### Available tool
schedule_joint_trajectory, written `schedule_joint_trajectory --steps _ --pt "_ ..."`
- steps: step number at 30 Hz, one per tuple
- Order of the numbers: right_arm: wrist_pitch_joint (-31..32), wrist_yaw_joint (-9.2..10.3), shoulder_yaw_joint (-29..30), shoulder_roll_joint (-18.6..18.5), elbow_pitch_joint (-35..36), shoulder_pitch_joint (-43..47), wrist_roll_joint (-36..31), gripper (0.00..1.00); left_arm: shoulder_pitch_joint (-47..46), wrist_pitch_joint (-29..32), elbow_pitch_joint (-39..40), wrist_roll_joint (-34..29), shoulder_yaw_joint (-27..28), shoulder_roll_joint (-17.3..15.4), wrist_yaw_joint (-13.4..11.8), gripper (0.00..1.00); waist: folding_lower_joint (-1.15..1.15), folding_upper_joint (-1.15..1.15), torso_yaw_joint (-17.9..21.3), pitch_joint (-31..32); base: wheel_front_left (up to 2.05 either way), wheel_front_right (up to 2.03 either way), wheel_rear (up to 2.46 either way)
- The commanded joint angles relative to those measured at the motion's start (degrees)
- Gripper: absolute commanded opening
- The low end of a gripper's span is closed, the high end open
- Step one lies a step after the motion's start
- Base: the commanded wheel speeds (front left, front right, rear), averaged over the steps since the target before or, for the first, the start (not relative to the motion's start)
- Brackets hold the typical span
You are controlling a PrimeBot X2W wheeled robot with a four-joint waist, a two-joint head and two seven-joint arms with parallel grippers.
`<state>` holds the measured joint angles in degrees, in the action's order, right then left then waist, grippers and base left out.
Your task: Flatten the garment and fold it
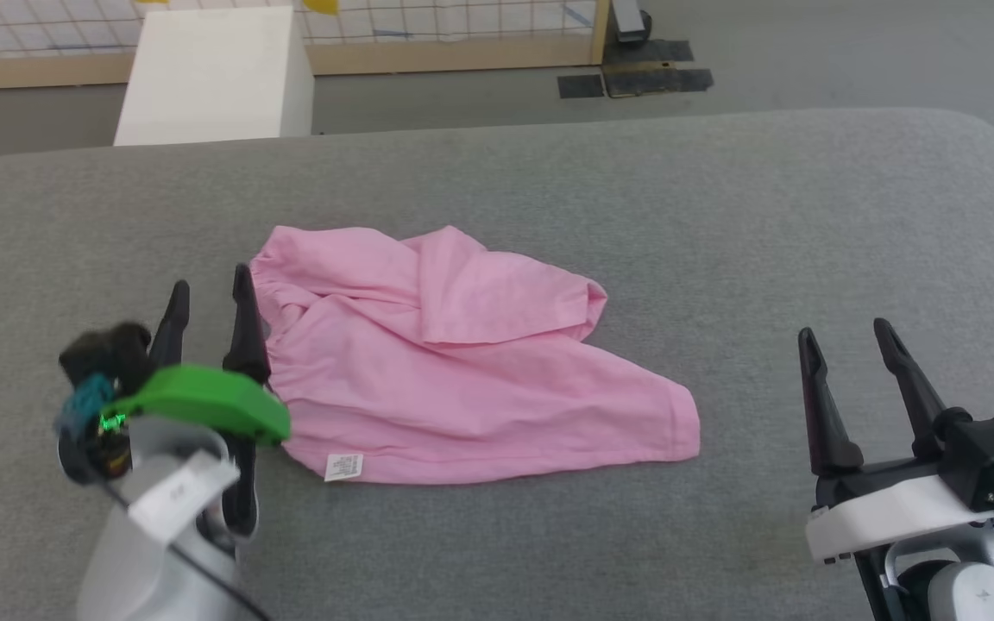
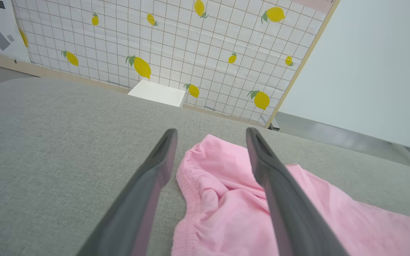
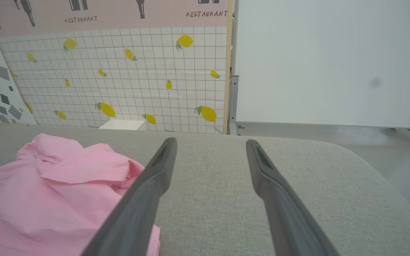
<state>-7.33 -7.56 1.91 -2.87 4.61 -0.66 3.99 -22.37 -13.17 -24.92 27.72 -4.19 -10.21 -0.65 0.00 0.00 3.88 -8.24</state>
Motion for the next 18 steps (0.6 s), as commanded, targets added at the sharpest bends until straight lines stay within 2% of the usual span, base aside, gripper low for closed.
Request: schedule_joint_trajectory --steps 1,9,13,18 --pt "0.69 0.08 -0.14 0.0 0.46 0.73 -0.11 1.0 3.03 -1.02 2.89 -0.19 0.34 0.41 0.58 1.0 0.0 0.0 -1.33 0.85 0.0 0.0 0.0" --pt "5.22 0.08 -1.68 0.0 0.14 3.3 0.29 1.0 16.36 -1.81 22.52 -5.49 5.78 4.49 4.06 1.0 0.0 0.0 -3.98 0.72 0.0 0.0 0.0" --pt "12.8 0.08 -3.68 0.0 -2.23 4.94 -0.06 1.0 20.07 -1.82 26.83 -7.74 7.9 6.02 6.21 1.0 0.0 0.0 -5.04 0.41 0.0 0.0 0.0" --pt "22.94 0.08 -3.77 0.0 -4.9 5.1 1.06 1.0 20.85 -1.82 27.99 -9.1 9.13 6.92 7.35 1.0 0.0 0.0 -6.05 -0.17 0.0 0.0 0.0"
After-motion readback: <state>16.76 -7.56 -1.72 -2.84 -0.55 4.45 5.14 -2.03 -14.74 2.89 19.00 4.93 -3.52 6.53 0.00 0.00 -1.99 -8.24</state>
